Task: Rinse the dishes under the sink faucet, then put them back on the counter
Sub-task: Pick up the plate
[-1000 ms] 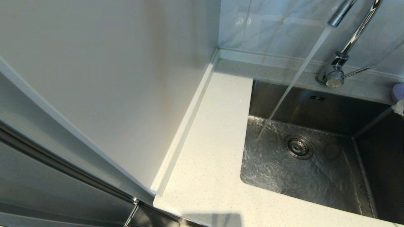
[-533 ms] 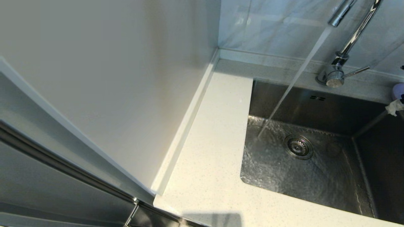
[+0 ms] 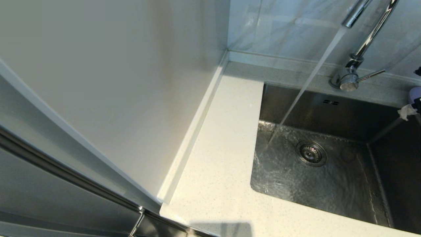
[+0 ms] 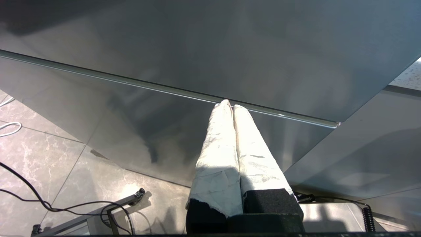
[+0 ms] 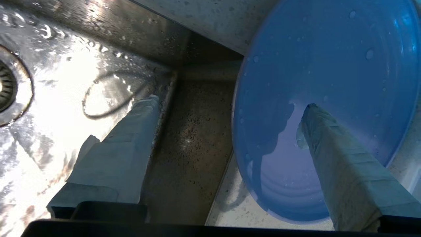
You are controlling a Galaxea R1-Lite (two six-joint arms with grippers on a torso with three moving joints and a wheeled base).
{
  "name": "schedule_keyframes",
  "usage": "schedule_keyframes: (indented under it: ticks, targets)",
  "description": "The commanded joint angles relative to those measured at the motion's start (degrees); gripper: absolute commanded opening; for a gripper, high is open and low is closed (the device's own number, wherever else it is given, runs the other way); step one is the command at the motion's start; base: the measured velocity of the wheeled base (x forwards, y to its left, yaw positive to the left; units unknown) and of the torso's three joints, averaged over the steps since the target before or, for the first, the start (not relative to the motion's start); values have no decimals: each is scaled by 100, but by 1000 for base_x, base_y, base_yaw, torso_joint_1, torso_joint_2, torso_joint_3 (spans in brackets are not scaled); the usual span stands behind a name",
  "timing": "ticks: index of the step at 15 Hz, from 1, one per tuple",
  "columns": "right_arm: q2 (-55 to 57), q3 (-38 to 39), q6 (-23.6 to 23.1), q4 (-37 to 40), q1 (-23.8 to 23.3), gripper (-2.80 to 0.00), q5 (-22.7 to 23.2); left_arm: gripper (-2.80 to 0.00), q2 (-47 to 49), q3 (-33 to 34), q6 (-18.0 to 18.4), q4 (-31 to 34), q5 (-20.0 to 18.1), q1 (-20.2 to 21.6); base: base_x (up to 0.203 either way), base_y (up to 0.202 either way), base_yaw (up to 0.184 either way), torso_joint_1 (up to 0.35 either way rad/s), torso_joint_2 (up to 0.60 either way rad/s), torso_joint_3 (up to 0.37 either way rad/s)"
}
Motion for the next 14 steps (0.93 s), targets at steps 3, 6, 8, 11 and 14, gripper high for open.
schedule_keyframes:
  ticks: [3,6,8,11,14]
  targets:
    - [98,-2,-18,-56,-1,0,-109,-280,0,0,-8,1,1,1,0,0,0,0,0,0]
    - [144,-2,-25,-142,-1,-280,-224,-280,0,0,0,1,1,1,0,0,0,0,0,0]
    - [153,-7,-25,-150,-1,-280,-224,-280,0,0,0,1,1,1,0,0,0,0,0,0]
    - [172,-7,-25,-203,0,-280,-224,-280,0,0,-7,1,1,1,0,0,0,0,0,0]
    - [220,-7,-25,-226,-1,-280,-224,-280,0,0,-9,1,1,1,0,0,0,0,0,0]
